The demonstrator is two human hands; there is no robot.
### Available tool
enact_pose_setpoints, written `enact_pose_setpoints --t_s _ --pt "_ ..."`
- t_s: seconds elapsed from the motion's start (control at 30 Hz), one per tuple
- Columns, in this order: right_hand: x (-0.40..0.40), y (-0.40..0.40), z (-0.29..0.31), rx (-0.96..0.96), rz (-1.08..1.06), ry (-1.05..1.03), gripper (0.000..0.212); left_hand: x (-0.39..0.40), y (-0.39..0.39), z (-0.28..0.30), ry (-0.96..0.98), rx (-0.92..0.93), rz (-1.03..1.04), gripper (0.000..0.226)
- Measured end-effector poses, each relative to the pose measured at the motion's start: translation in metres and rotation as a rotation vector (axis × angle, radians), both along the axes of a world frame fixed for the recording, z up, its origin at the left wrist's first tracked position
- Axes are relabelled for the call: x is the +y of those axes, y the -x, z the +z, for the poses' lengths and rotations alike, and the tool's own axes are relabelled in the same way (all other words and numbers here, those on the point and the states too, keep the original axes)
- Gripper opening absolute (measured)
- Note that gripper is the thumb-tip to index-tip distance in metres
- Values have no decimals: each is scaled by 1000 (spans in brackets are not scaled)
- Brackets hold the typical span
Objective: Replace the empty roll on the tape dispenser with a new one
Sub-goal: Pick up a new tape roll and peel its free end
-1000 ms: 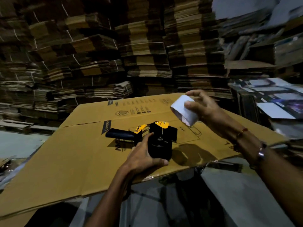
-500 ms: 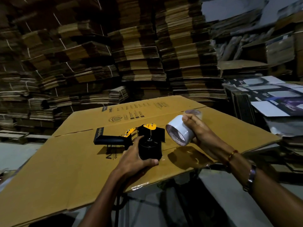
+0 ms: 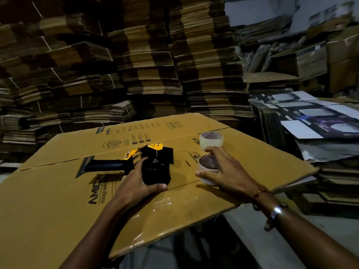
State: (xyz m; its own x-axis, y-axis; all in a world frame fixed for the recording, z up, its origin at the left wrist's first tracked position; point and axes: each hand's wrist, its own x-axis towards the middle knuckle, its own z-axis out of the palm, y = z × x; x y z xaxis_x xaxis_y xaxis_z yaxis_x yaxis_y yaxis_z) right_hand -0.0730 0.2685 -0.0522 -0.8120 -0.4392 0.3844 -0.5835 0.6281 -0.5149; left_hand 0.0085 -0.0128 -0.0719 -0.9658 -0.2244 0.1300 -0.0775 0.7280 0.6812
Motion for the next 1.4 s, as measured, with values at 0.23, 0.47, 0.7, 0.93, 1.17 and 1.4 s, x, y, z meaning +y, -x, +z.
enact_pose_setpoints --t_s 0.23,0.47,0.7,0.93,1.17,1.4 --pt "17 49 9 -268 -59 494 66 -6 27 0 42 46 6 143" --pt "12 128 3 -447 -217 444 95 -11 34 -3 38 66 -12 151" --pt "4 147 -7 -359 -96 305 56 -13 36 -6 48 62 5 145" --pt "5 120 7 -368 -77 379 46 -10 29 -1 45 56 12 150" --pt "12 76 35 -286 -7 419 38 -8 1 -6 49 43 42 140" --pt "37 61 16 -210 -165 203 48 0 -44 2 49 79 61 150"
